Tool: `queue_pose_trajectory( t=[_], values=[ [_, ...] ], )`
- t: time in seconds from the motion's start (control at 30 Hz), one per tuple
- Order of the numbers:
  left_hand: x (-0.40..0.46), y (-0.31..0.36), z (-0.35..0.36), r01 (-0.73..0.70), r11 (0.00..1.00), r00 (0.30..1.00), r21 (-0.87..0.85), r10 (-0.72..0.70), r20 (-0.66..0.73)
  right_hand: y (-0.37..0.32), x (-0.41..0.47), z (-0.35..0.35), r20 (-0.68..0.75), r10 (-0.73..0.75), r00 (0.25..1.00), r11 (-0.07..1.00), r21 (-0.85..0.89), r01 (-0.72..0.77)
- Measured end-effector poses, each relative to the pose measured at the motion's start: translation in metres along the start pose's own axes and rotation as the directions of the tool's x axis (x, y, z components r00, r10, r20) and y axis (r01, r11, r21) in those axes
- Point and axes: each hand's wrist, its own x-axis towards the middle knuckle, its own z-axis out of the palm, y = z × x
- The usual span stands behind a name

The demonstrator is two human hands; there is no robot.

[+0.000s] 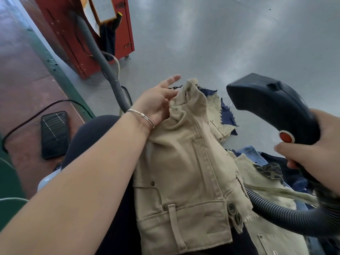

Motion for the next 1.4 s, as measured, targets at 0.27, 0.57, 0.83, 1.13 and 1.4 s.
queue_pose_trajectory(
  t=[0.27, 0.57, 0.83, 1.13, 1.4],
  values=[
    [-0.028, -0.026, 0.005, -0.120, -0.067, 0.772, 0.991, 0.621, 0.135, -0.009, -0.004, -0.004, 0.053, 0.029, 0.998, 0.999, -0.040, -0.027],
    [-0.118, -0.113, 0.005, -0.369, -0.571, 0.662, 0.733, 0.392, 0.639, 0.006, -0.006, -0.031, 0.049, -0.062, 0.997, 0.962, -0.261, 0.073],
    [-0.131, -0.124, 0.002, -0.473, -0.525, 0.598, 0.707, 0.398, 0.696, -0.081, -0.002, 0.010, 0.392, 0.081, 0.917, 0.894, -0.436, 0.107],
    [-0.132, -0.122, -0.003, -0.445, -0.497, 0.584, 0.745, 0.469, 0.663, -0.074, 0.081, 0.065, 0.334, 0.185, 0.924, 0.963, -0.249, -0.102],
    [-0.131, -0.128, -0.006, -0.440, -0.480, 0.585, 0.759, 0.488, 0.648, -0.051, 0.023, -0.011, 0.296, 0.022, 0.955, 0.967, -0.250, 0.056]
  ],
)
